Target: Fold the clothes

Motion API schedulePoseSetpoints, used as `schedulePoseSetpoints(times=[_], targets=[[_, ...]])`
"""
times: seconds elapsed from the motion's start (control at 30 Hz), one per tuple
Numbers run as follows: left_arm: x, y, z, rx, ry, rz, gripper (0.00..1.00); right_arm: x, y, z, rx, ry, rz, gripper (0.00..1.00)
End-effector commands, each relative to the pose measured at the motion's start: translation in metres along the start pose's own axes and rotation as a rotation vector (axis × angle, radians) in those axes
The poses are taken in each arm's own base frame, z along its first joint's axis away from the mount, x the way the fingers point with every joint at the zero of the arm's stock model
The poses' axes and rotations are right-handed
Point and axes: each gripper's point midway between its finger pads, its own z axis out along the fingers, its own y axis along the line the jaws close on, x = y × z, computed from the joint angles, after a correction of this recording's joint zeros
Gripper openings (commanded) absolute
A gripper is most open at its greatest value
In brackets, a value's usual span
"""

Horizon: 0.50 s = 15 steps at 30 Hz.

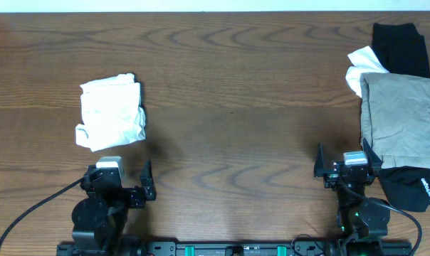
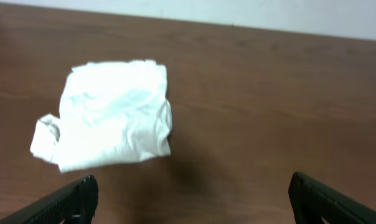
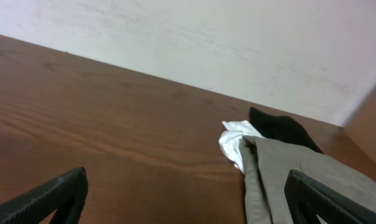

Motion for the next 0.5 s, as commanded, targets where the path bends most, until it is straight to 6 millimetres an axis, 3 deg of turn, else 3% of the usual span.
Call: schedulePoseSetpoints(times=[0.0,0.47], targets=[[0.002,0.002,0.007,0.002,-0.047,0.017,0.98,0.001,-0.003,0.000,0.015,0.002,-0.009,0.99],[0.014,0.001,0.037,0.039,-0.165,0.022,0.98,0.001,-0.003,0.000,0.015,0.002,-0.009,0.99]])
